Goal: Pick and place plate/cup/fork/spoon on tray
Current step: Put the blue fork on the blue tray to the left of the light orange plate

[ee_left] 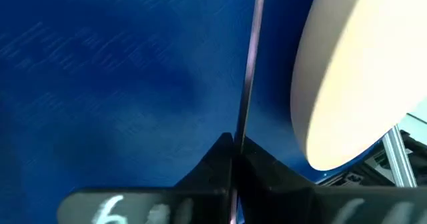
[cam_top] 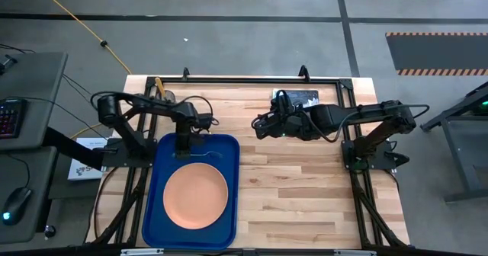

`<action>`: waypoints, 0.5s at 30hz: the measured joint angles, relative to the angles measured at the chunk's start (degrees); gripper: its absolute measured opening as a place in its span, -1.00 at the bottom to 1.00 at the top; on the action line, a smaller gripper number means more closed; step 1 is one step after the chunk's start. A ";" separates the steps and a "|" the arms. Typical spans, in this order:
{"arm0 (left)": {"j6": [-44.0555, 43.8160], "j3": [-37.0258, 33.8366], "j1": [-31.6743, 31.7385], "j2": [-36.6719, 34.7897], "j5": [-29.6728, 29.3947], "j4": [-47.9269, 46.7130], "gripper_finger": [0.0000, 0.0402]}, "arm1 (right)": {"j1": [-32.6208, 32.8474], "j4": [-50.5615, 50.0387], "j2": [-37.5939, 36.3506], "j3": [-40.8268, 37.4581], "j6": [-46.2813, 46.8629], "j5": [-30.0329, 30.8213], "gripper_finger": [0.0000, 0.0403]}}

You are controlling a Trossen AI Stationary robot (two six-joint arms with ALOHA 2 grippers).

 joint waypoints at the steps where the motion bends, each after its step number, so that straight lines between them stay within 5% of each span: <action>1: 0.01 0.00 -0.01 0.22 -0.01 0.10 -1.00 | 0.00 0.10 0.00 0.00 -0.02 0.00 0.17; 15: -0.70 -0.02 -0.01 0.30 -0.89 2.85 -0.79 | 0.00 0.41 -0.02 0.00 0.00 0.09 0.17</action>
